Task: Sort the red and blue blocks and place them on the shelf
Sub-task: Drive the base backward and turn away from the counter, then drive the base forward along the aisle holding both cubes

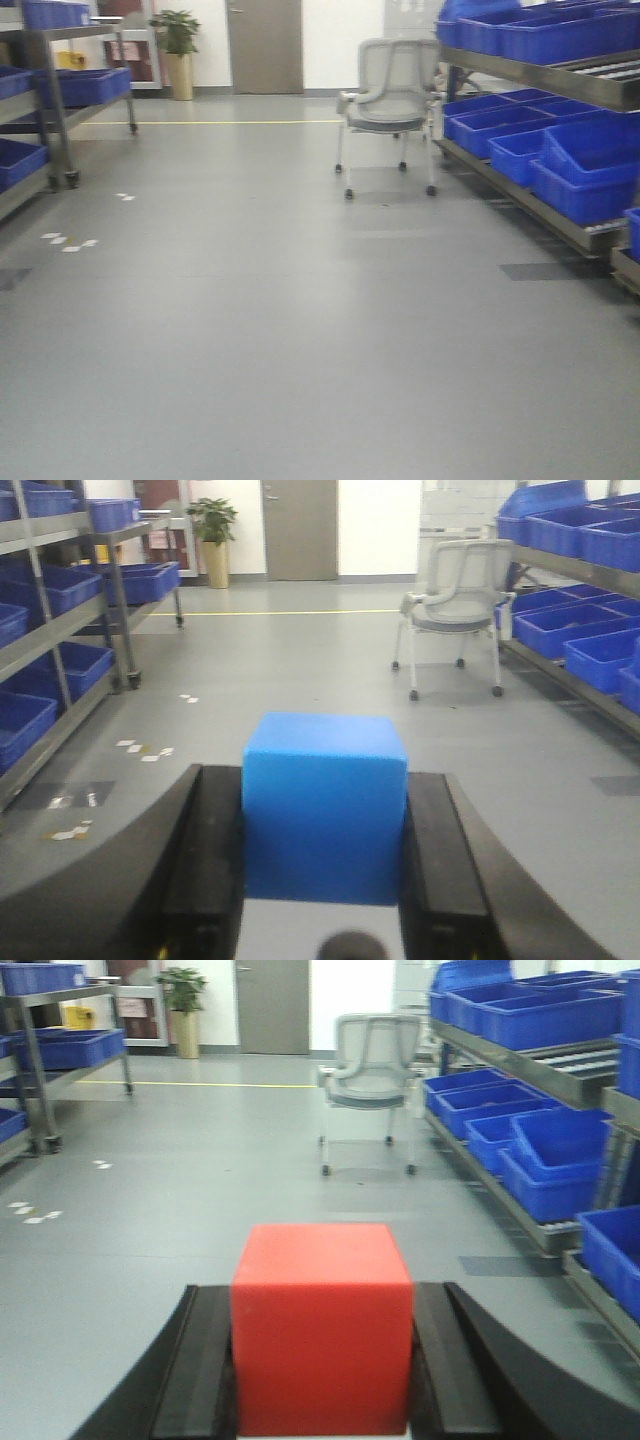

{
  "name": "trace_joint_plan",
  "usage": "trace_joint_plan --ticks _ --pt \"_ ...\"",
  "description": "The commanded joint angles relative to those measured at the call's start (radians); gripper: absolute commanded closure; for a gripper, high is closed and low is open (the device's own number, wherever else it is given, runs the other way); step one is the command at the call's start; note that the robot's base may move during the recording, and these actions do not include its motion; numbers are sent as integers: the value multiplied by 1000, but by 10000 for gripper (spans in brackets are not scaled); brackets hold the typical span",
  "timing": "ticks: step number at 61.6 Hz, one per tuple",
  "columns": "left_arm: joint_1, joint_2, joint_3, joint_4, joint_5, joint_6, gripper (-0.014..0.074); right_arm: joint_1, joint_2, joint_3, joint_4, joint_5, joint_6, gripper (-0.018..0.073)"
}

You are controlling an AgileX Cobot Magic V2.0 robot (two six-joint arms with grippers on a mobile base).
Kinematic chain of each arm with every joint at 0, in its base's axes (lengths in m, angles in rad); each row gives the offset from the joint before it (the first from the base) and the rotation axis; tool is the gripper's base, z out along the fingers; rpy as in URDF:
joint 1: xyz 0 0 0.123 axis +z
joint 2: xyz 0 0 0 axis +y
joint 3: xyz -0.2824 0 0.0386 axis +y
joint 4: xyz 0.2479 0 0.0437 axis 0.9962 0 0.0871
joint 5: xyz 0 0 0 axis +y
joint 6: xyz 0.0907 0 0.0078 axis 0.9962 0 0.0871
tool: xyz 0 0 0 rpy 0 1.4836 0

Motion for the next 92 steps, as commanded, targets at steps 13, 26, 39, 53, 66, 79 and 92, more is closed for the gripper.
trace_joint_plan --ticks 13,26,39,53,66,79,92 --pt "0 9 -29 -8 -94 -7 465 -5 8 -29 -1 -95 -5 482" --pt "0 9 -29 -8 -94 -7 465 -5 8 -29 -1 -95 -5 482" --pt "0 9 -29 -8 -94 -7 465 -5 8 -29 -1 -95 -5 482" --pt "0 9 -29 -8 -94 -7 465 -5 8 -29 -1 -95 -5 482" --pt "0 9 -29 -8 -94 -7 465 -5 8 -29 -1 -95 -5 482" --pt "0 9 -29 -8 -94 -7 465 -3 8 -29 -1 -95 -5 482" --pt "0 9 -29 -8 -94 -7 465 -3 8 -29 -1 -95 -5 482"
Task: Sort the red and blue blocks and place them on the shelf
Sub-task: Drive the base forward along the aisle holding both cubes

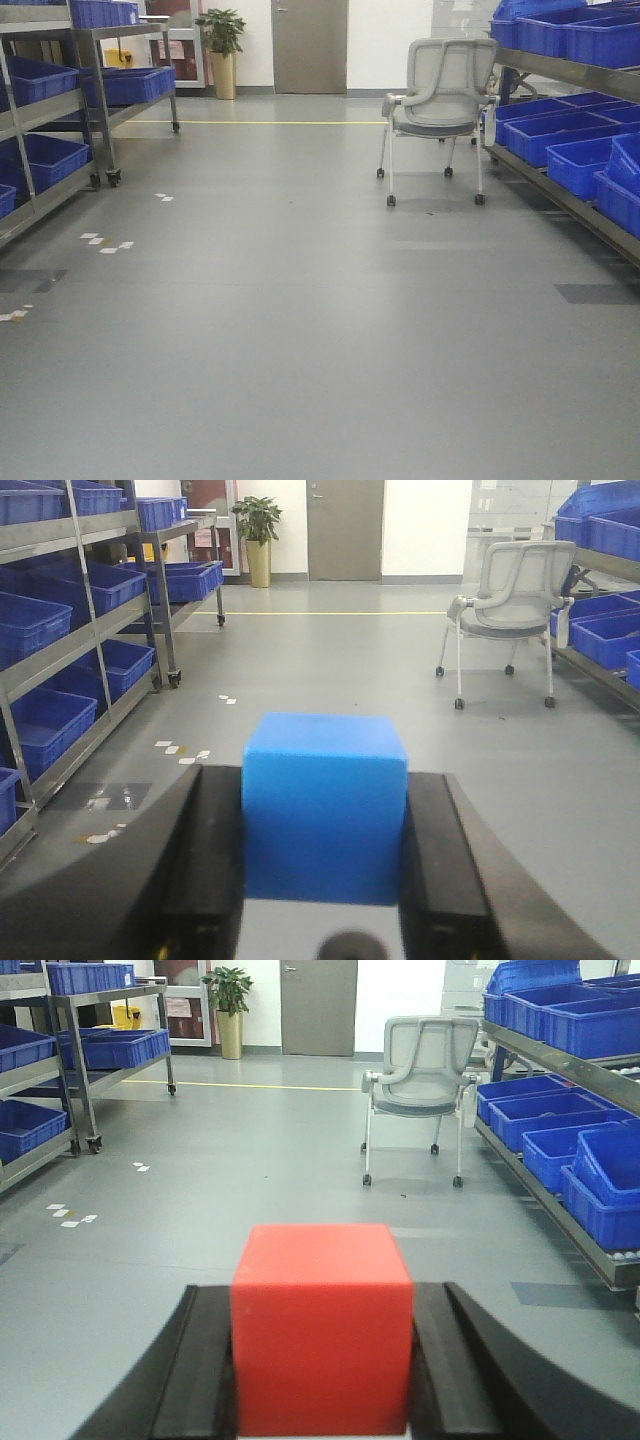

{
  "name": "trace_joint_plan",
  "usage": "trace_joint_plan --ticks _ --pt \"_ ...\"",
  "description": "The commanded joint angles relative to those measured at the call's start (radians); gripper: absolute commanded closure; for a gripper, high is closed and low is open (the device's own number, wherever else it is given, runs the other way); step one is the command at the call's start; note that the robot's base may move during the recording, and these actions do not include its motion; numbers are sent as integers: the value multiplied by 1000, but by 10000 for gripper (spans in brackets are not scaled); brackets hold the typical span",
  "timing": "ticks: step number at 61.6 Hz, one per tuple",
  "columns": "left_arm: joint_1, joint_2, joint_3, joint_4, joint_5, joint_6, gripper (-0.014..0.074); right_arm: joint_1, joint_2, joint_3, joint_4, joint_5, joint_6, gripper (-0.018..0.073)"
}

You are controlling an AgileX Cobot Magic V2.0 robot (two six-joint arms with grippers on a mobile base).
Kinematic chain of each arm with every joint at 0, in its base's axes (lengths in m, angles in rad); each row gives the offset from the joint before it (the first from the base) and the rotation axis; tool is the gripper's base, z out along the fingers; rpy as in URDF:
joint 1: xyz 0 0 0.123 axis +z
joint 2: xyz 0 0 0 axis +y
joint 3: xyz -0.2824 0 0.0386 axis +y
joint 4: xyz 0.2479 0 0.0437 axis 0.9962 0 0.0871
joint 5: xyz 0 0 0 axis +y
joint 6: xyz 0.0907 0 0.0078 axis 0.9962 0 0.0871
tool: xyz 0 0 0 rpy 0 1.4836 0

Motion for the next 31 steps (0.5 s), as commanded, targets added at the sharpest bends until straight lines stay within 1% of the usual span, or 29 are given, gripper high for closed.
trace_joint_plan --ticks 1,31 --pt "0 9 -29 -8 -94 -7 465 -3 8 -29 -1 -95 -5 482" --pt "0 9 -29 -8 -94 -7 465 -3 8 -29 -1 -95 -5 482"
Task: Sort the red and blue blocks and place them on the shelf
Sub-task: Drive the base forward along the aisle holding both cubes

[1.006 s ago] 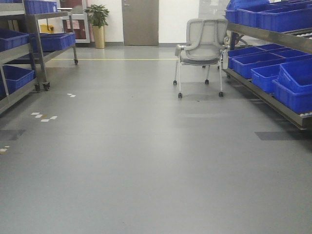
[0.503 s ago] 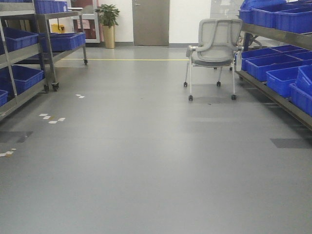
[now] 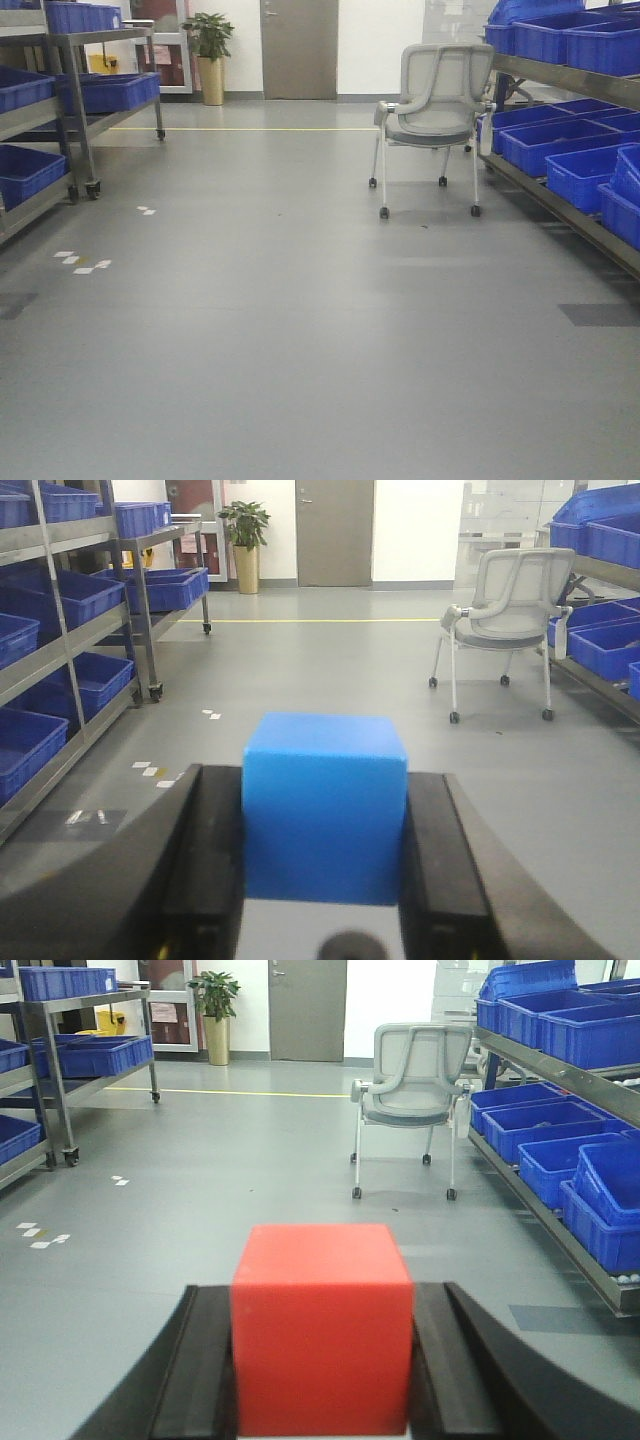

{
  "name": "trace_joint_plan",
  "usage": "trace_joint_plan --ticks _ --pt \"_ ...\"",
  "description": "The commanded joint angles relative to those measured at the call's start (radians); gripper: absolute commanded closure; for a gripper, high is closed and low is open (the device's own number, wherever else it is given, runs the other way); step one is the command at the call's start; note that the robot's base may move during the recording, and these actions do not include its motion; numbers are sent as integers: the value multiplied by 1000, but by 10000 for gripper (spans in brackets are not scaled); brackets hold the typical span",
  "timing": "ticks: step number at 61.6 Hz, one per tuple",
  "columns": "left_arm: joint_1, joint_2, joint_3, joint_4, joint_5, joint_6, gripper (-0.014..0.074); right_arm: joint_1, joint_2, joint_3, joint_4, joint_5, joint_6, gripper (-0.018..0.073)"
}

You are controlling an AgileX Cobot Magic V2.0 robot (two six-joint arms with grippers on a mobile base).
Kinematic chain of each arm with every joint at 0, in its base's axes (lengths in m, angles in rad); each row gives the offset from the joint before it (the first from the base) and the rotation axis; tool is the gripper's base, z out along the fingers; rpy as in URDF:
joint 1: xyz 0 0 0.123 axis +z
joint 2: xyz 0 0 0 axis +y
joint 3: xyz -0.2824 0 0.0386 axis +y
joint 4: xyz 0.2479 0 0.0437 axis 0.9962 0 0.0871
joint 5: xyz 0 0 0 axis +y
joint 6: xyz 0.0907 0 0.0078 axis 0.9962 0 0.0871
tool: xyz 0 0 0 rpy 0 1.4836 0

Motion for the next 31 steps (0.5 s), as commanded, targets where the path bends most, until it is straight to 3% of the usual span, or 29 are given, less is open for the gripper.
trace_joint_plan --ticks 1,31 --pt "0 9 -29 -8 -94 -7 465 -3 8 -29 -1 -95 -5 482" --pt "0 9 -29 -8 -94 -7 465 -3 8 -29 -1 -95 -5 482"
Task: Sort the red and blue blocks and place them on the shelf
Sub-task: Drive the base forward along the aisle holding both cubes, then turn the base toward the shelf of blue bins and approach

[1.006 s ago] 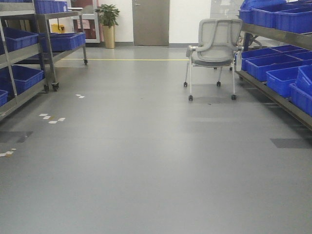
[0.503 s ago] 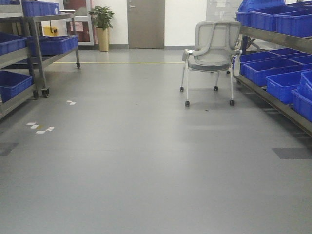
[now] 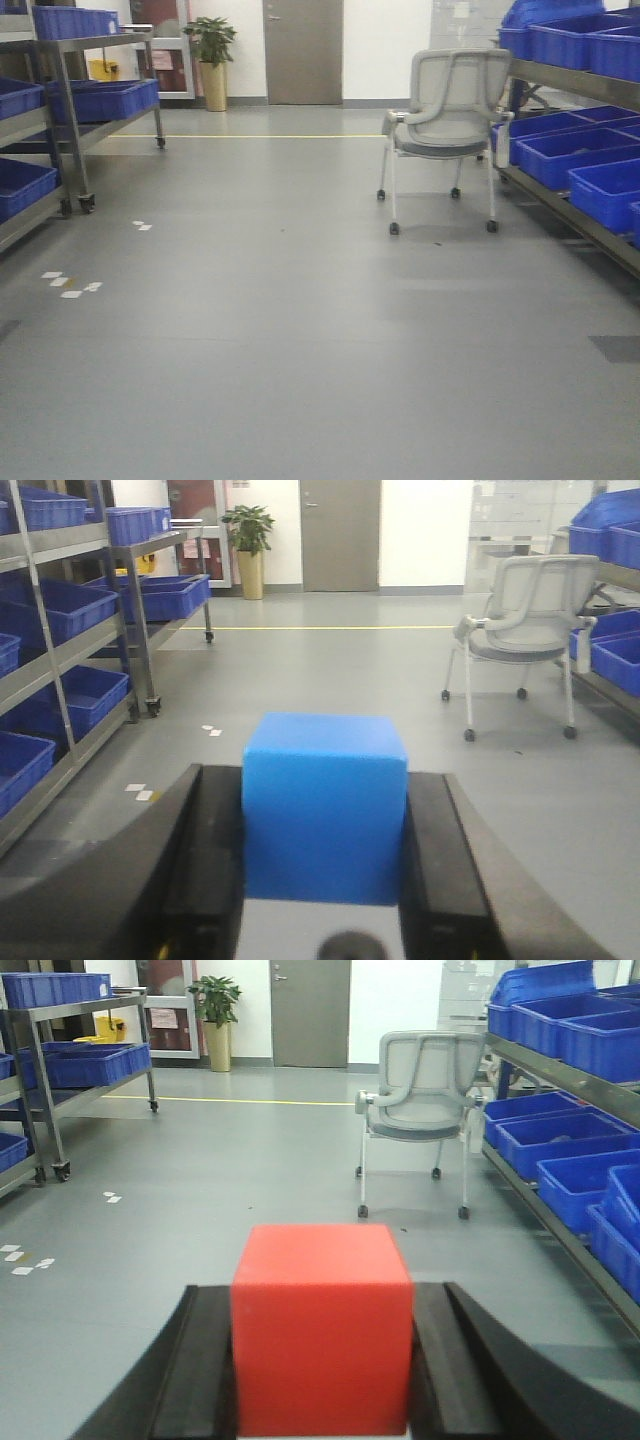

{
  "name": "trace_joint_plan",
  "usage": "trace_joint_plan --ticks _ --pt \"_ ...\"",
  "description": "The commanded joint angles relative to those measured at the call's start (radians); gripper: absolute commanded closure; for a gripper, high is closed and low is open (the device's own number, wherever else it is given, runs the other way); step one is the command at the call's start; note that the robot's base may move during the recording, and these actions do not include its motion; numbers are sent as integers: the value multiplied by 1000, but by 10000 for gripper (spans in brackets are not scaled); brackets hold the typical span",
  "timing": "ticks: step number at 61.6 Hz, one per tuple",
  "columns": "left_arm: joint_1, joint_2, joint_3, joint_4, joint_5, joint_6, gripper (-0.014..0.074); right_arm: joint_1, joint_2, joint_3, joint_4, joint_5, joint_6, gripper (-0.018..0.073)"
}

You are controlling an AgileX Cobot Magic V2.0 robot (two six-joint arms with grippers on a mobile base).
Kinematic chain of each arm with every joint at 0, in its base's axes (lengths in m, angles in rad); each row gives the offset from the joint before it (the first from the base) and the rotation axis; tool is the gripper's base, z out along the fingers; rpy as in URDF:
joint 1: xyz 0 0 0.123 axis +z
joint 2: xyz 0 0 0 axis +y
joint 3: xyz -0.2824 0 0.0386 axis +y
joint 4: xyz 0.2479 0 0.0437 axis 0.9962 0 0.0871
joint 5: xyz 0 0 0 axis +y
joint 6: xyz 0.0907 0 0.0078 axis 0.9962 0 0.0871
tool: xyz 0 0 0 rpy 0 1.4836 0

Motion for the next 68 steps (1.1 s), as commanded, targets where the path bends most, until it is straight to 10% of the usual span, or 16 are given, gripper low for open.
trace_joint_plan --ticks 1,68 --pt "0 9 -29 -8 -94 -7 465 -3 8 -29 -1 -95 -5 482" --pt "0 9 -29 -8 -94 -7 465 -4 8 -29 -1 -96 -5 482"
